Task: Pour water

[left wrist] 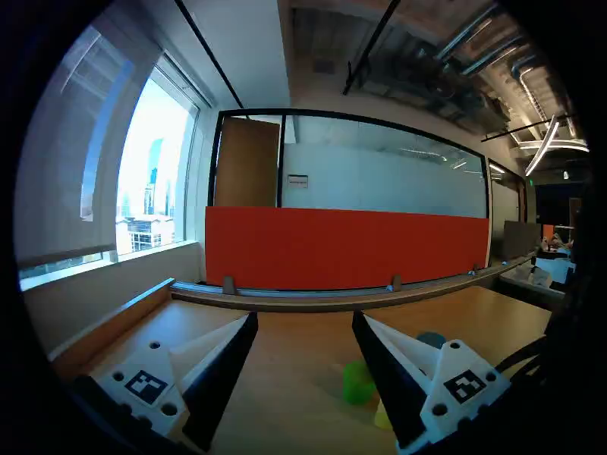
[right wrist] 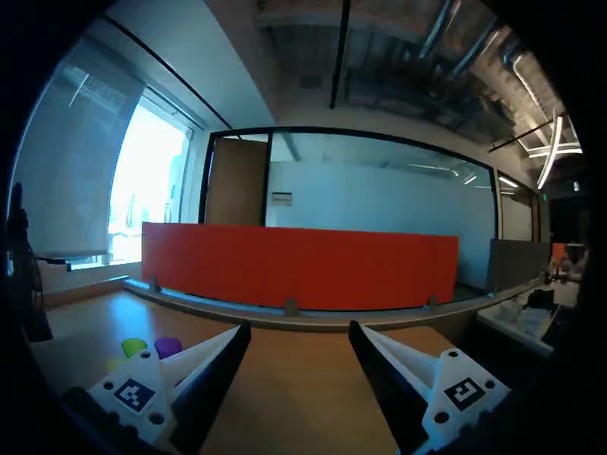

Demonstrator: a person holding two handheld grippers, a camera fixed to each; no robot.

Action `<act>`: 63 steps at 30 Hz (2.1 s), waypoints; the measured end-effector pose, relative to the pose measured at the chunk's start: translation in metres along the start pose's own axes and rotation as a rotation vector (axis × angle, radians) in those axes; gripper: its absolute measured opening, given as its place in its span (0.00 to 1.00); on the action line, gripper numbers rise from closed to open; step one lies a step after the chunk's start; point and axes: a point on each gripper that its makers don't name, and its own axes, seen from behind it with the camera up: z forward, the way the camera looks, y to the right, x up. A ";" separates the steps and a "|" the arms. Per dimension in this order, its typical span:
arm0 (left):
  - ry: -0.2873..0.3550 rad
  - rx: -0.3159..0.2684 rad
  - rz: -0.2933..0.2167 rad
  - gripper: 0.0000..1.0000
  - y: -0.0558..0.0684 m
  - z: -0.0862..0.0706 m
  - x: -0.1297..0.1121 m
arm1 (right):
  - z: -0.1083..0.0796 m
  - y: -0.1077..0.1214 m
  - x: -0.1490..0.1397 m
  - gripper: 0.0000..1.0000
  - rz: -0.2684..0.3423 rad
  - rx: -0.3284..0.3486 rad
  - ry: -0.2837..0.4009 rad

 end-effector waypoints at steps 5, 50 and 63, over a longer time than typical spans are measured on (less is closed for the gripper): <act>-0.006 0.001 0.033 0.92 0.000 0.002 0.015 | 0.002 -0.004 0.012 1.00 0.013 0.020 -0.016; -0.156 -0.373 0.215 0.92 0.053 0.026 0.009 | 0.022 -0.051 -0.007 1.00 -0.127 0.360 -0.203; -0.188 -0.390 0.207 0.92 0.048 0.033 0.005 | 0.024 -0.055 -0.011 1.00 -0.170 0.388 -0.239</act>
